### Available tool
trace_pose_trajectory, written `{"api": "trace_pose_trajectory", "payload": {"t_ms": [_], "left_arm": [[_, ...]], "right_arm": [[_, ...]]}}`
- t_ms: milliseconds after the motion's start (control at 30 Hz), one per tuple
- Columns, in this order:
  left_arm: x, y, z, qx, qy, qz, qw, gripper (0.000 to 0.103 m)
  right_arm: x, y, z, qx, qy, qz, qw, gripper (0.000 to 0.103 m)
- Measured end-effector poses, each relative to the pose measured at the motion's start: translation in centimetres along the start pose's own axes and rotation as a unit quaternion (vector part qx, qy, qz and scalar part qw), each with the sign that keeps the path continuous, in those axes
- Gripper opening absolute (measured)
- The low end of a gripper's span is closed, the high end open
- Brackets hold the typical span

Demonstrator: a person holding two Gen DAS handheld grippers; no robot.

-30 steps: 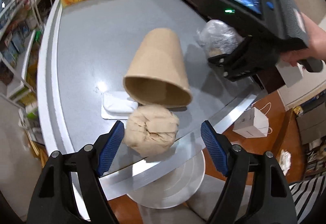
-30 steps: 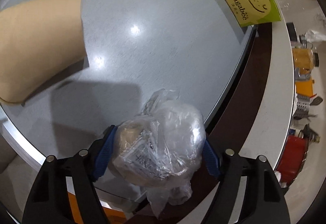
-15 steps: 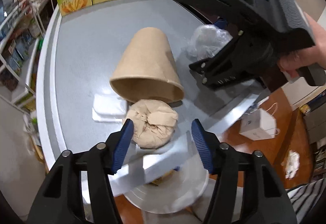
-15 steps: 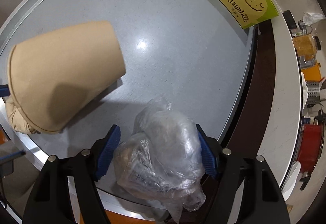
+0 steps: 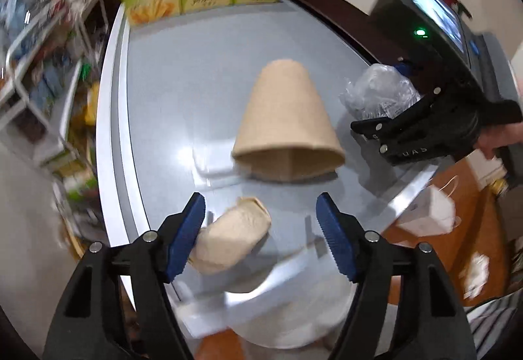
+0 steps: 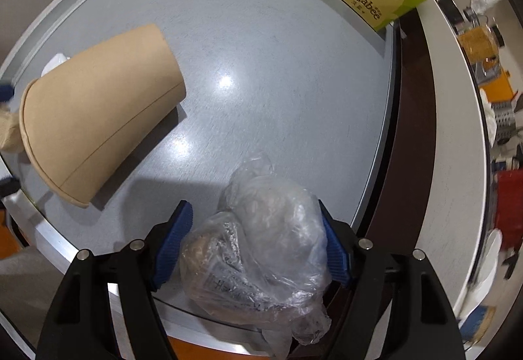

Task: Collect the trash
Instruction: 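Grasp the crumpled beige paper ball with the left tool, then lift the plastic bag and paper ball and carry them over the bin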

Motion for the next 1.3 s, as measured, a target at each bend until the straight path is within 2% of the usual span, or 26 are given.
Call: {"api": "trace_pose_trajectory", "payload": {"t_ms": [200, 267, 367, 533, 633, 700, 733, 900, 1133, 1167, 1200, 1233, 1300], "left_arm": [[0.2, -1.7, -1.2, -0.033, 0.006, -0.007, 0.9994, 0.072], [0.0, -1.0, -1.8, -0.060, -0.010, 0.007, 0.9982, 0.073], [0.3, -0.9, -2.4, -0.092, -0.040, -0.002, 0.9949, 0.077], [0.8, -1.9, -2.2, -0.062, -0.034, -0.022, 0.9973, 0.077], [0.4, -2.3, -1.7, -0.045, -0.029, -0.019, 0.9984, 0.076], [0.2, -3.1, -1.0, -0.030, -0.027, -0.023, 0.9989, 0.057], [0.4, -3.3, -0.8, -0.027, -0.027, -0.032, 0.9987, 0.054], [0.2, -3.5, -0.9, -0.064, -0.044, -0.041, 0.9961, 0.058], [0.4, -3.8, -0.3, -0.063, -0.027, -0.046, 0.9965, 0.061], [0.4, -3.8, -0.2, -0.062, -0.026, -0.045, 0.9967, 0.060], [0.4, -3.7, -0.1, -0.062, -0.026, -0.044, 0.9968, 0.057], [0.4, -3.8, -0.1, -0.061, -0.025, -0.044, 0.9968, 0.053], [0.3, -3.7, 0.0, -0.060, -0.027, -0.044, 0.9969, 0.052]], "right_arm": [[0.2, -0.4, 0.3, 0.012, 0.010, 0.001, 1.000, 0.080], [0.2, -0.4, 0.5, 0.021, 0.014, 0.005, 1.000, 0.085], [0.3, -0.3, 0.8, 0.032, 0.034, 0.007, 0.999, 0.087], [0.5, -0.1, 0.7, 0.017, 0.034, -0.004, 0.999, 0.087], [0.3, -0.4, 0.1, 0.008, 0.028, -0.009, 1.000, 0.087], [0.3, -0.5, 0.1, 0.018, 0.035, -0.009, 0.999, 0.082], [0.3, -0.5, 0.1, 0.021, 0.040, -0.012, 0.999, 0.080], [0.3, -0.8, -0.2, 0.024, 0.034, -0.018, 0.999, 0.080], [-0.2, -1.2, -1.0, 0.019, 0.027, -0.022, 0.999, 0.079], [-0.2, -1.3, -1.1, 0.024, 0.031, -0.024, 0.999, 0.076], [-0.2, -1.4, -1.2, 0.032, 0.043, -0.024, 0.998, 0.066], [-0.2, -1.3, -1.1, 0.039, 0.054, -0.024, 0.997, 0.061], [-0.5, -1.2, -0.8, 0.052, 0.064, -0.018, 0.996, 0.058]]}}
Point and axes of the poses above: each gripper's, at about its wrist camera, not at the fingertips, and x roughly the way its jaws point, z to its right, y to its top, the point moved 10 cm from there along x, roughly the way its jaws point, and after that the axes turned 3 degrees about y, right-handed, at the moved point
